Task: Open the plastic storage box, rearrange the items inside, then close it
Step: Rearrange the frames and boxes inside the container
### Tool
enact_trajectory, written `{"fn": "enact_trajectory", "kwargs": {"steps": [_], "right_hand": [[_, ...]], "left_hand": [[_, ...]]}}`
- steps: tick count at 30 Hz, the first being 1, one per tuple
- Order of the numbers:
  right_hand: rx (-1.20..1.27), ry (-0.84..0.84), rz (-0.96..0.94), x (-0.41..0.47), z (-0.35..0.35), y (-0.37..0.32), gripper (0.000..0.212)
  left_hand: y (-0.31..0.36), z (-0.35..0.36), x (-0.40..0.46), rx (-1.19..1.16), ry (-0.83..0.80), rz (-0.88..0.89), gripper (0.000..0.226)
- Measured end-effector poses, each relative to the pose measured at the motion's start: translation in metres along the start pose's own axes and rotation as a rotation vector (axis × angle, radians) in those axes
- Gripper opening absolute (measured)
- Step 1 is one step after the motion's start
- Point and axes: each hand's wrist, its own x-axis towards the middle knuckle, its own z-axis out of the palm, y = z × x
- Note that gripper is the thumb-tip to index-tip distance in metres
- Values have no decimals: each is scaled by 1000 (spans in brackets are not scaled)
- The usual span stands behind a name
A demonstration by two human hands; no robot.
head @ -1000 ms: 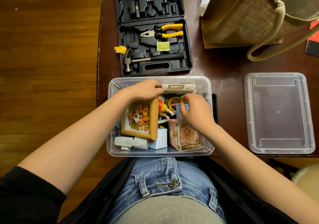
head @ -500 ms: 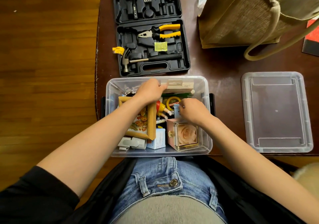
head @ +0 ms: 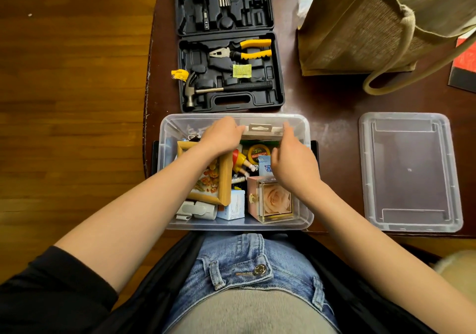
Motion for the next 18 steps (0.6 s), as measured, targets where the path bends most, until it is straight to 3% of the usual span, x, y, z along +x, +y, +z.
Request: {"fn": "enact_trajectory", "kwargs": {"steps": [5,12,18], "right_hand": [[-127,-118,0,5,5,2,71],[-144,-163,3,8,10,3,80],[14,-196,4,4,5,4,76]], "left_hand": [[4,1,2,12,10,-43,45],[9,1,5,-131,-30,-119,43],[9,-2,0,-56,8,-110,48]]}}
